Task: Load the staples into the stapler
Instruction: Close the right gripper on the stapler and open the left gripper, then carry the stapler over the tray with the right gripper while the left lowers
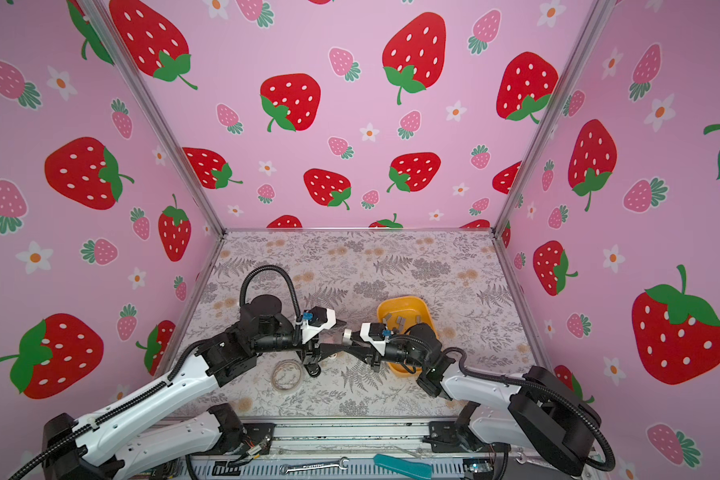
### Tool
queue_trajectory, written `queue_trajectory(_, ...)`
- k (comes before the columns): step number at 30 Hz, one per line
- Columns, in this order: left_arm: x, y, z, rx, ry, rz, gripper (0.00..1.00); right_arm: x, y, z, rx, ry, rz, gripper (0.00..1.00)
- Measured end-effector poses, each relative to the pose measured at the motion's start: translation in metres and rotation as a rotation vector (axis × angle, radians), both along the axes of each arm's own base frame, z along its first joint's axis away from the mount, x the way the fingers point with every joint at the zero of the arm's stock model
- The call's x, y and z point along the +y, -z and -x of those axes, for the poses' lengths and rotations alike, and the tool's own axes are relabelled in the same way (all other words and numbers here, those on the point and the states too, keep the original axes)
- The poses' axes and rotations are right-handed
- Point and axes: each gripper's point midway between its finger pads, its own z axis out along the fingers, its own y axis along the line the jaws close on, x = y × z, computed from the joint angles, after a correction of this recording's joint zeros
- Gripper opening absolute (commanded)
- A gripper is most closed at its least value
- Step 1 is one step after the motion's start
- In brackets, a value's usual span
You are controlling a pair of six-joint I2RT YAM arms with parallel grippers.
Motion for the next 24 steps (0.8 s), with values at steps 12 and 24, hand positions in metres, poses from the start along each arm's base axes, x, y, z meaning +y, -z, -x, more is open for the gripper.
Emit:
queue_trajectory(12,0.122,0.049,-0.071,0.055,-0.867,0.067,0.99,0.005,0.010,-0.053,0.059,0.248,0.058,0.09)
queue_trajectory(24,0.217,0.149,-0.085,0.208,-1.323,-0.046,0.99,0.030,0.033,-0.134,0.259,0.564,0.228,0.06)
